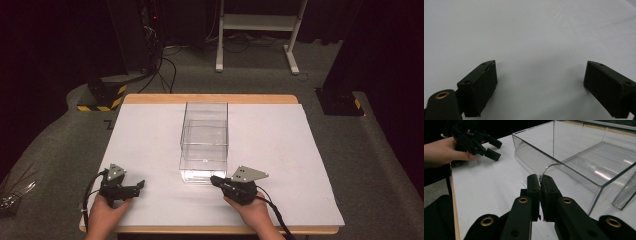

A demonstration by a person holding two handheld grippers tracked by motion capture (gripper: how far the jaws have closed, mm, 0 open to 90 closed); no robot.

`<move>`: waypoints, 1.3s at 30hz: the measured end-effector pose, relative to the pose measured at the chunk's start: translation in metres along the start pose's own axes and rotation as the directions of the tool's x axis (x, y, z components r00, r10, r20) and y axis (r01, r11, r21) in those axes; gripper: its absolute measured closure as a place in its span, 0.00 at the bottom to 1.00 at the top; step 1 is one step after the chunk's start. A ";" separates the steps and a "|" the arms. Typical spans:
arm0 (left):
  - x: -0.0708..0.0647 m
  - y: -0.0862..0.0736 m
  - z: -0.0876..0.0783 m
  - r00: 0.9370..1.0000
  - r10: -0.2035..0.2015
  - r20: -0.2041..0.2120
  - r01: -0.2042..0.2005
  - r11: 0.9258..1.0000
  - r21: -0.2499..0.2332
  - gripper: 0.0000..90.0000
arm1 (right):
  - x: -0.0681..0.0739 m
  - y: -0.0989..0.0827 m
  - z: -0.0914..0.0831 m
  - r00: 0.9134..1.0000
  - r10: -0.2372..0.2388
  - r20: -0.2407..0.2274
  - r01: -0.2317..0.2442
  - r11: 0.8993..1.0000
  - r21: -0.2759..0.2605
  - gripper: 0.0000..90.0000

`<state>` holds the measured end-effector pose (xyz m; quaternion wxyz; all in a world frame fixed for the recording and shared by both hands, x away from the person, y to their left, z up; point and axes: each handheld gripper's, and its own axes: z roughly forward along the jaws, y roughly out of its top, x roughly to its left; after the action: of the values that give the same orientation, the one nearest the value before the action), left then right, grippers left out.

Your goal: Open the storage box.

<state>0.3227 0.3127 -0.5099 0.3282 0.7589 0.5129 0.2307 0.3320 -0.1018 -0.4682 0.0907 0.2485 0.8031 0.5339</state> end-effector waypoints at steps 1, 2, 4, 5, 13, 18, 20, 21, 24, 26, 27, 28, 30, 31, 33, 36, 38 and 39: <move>0.000 0.000 0.000 1.000 0.000 0.000 0.000 1.000 0.000 0.13 | 0.001 0.000 0.000 1.000 -0.004 -0.002 0.004 1.000 0.000 0.96; 0.000 0.000 0.000 1.000 0.000 0.000 0.000 1.000 0.000 0.13 | 0.003 -0.001 -0.001 1.000 -0.005 -0.002 0.005 1.000 0.000 0.96; 0.000 0.000 0.000 1.000 0.000 0.000 0.000 1.000 -0.001 0.13 | 0.005 -0.001 -0.003 1.000 -0.005 -0.003 0.005 1.000 0.004 0.96; 0.000 0.000 0.000 1.000 0.000 0.000 0.000 1.000 0.000 0.13 | 0.005 -0.002 -0.003 1.000 -0.005 -0.004 0.005 1.000 0.005 0.96; 0.000 0.000 0.000 1.000 0.001 0.000 -0.001 1.000 0.001 0.13 | 0.013 -0.006 -0.011 1.000 -0.008 -0.013 0.008 1.000 0.012 0.96; 0.000 0.000 0.000 1.000 0.000 -0.001 0.000 1.000 -0.001 0.13 | 0.019 -0.007 -0.014 1.000 -0.023 -0.021 0.024 0.999 0.025 0.97; 0.000 0.000 0.000 1.000 0.001 0.000 -0.001 1.000 0.001 0.13 | 0.021 -0.009 -0.015 0.999 -0.024 -0.024 0.024 0.999 0.028 0.97; 0.000 0.000 0.000 1.000 0.001 0.000 -0.001 1.000 0.001 0.13 | 0.022 -0.010 -0.016 0.999 -0.023 -0.027 0.024 0.999 0.031 0.97; 0.000 0.000 0.000 1.000 0.001 0.000 -0.001 1.000 0.001 0.13 | 0.026 -0.011 -0.016 0.999 -0.025 -0.034 0.027 0.999 0.035 0.97; 0.000 0.000 0.000 1.000 0.001 0.000 -0.001 1.000 0.001 0.13 | 0.028 -0.012 -0.017 0.999 -0.023 -0.041 0.024 0.999 0.034 0.97; 0.000 0.000 0.000 1.000 0.001 0.000 -0.001 1.000 0.001 0.13 | 0.030 -0.013 -0.018 0.999 -0.024 -0.042 0.026 0.999 0.035 0.97; 0.000 0.000 0.000 1.000 0.001 0.000 -0.001 1.000 0.001 0.13 | 0.032 -0.013 -0.018 0.999 -0.026 -0.045 0.027 0.999 0.036 0.97; 0.000 0.000 0.000 1.000 0.001 0.000 -0.001 1.000 0.001 0.13 | 0.034 -0.013 -0.019 0.998 -0.030 -0.049 0.032 0.999 0.035 0.97; 0.000 0.000 0.000 1.000 0.000 0.000 0.000 1.000 0.000 0.13 | 0.035 -0.014 -0.020 0.998 -0.031 -0.052 0.032 0.999 0.033 0.97; 0.000 0.000 0.000 1.000 0.001 0.000 -0.001 1.000 0.001 0.13 | 0.036 -0.014 -0.021 0.998 -0.033 -0.053 0.035 0.999 0.032 0.97; 0.000 0.000 0.000 1.000 0.001 0.000 -0.001 1.000 0.001 0.13 | 0.037 -0.017 -0.023 0.998 -0.023 -0.058 0.025 0.999 0.029 0.97; 0.000 0.000 0.000 1.000 0.001 0.000 -0.001 1.000 0.001 0.13 | 0.038 -0.018 -0.023 0.998 -0.024 -0.059 0.026 0.999 0.028 0.97; 0.000 0.000 0.000 1.000 0.001 0.000 -0.001 1.000 0.001 0.13 | 0.038 -0.019 -0.023 0.998 -0.022 -0.059 0.024 0.999 0.026 0.97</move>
<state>0.3226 0.3127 -0.5098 0.3277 0.7593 0.5127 0.2308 0.2843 -0.1080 -0.4709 0.0698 0.2244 0.8153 0.5291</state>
